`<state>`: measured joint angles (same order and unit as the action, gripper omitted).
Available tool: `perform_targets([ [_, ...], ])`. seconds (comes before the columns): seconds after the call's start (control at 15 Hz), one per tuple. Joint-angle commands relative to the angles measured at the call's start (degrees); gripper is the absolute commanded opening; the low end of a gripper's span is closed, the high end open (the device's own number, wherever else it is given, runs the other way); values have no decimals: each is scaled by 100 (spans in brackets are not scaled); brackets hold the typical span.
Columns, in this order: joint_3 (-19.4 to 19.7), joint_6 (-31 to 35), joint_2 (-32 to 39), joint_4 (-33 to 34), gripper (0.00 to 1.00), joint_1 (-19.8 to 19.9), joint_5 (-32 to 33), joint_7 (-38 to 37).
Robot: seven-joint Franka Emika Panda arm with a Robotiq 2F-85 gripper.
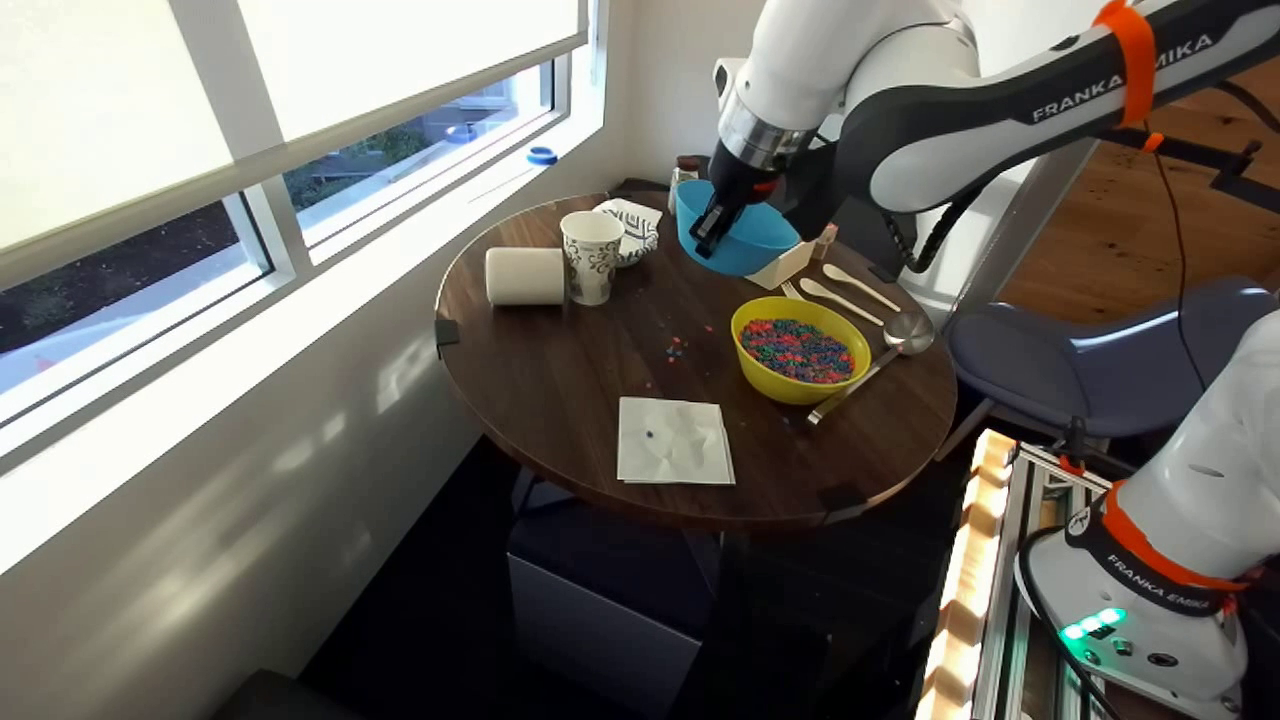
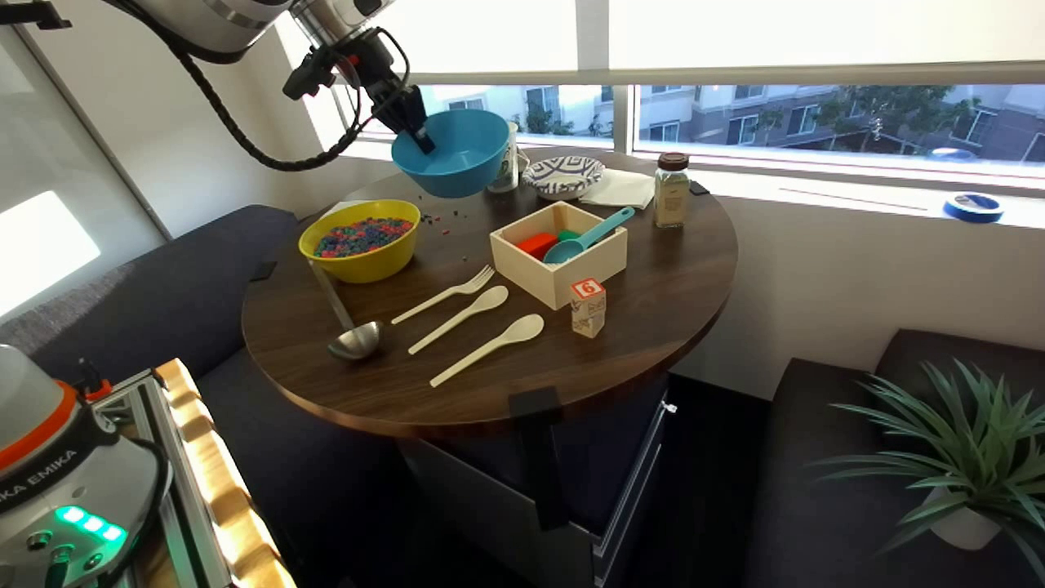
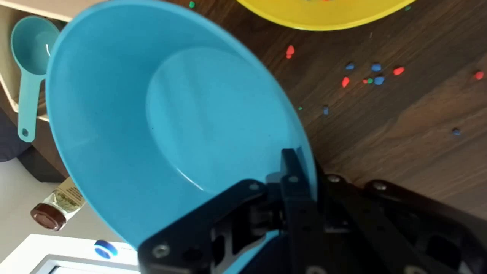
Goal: Pour the content in the blue bowl into the yellow bowl
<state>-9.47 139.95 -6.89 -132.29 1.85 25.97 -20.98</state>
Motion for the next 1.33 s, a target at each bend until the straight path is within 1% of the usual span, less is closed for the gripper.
perform_targets([
  [0.0,250,207,271,125,1,-59,-57,84],
  [0.33,417,242,669,281,1,-121,-191,213],
  [0.6,519,200,990,494,1,-185,-161,184],
  [1.27,682,96,1515,850,1,-418,-159,202],
])
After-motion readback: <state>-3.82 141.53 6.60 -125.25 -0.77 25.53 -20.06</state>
